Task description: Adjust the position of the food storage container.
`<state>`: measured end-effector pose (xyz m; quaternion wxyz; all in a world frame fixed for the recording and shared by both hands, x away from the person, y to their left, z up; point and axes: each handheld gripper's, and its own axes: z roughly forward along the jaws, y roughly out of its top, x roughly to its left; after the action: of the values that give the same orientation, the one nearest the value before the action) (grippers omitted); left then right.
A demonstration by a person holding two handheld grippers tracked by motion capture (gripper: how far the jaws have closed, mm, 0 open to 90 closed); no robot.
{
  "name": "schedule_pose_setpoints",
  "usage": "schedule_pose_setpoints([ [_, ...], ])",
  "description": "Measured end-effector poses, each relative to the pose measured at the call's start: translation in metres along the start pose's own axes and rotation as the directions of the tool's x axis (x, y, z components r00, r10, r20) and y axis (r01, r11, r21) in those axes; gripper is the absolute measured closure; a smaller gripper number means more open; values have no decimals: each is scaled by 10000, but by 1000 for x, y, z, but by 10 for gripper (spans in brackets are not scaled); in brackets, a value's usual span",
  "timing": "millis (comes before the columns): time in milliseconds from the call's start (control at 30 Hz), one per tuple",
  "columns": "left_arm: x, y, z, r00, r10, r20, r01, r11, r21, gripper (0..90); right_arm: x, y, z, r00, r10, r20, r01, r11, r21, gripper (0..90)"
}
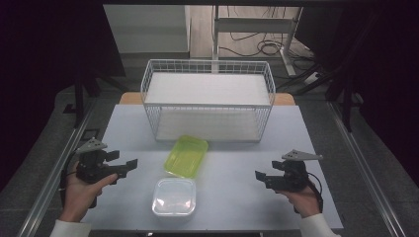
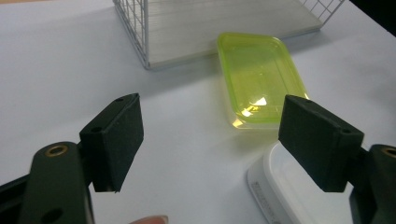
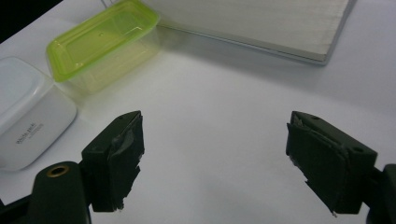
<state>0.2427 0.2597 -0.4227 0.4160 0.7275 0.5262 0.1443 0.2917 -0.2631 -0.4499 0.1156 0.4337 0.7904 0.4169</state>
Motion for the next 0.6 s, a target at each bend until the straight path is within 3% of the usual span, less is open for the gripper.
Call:
schedule_pose_setpoints([
  [267, 3, -5, 6, 9999, -147, 29, 146, 9997, 216, 219, -5, 1, 2, 9998, 189, 53, -189, 9998, 5, 196],
  [333, 4, -7, 8, 9998, -185, 91, 182, 9995, 264, 219, -3, 2, 5, 9998, 135, -116, -135, 9999, 63, 197],
  [600, 4, -11, 15, 9996, -248, 136, 241, 9985, 495, 222, -4, 1, 9, 10000, 13, -23, -12, 9993, 385, 204],
])
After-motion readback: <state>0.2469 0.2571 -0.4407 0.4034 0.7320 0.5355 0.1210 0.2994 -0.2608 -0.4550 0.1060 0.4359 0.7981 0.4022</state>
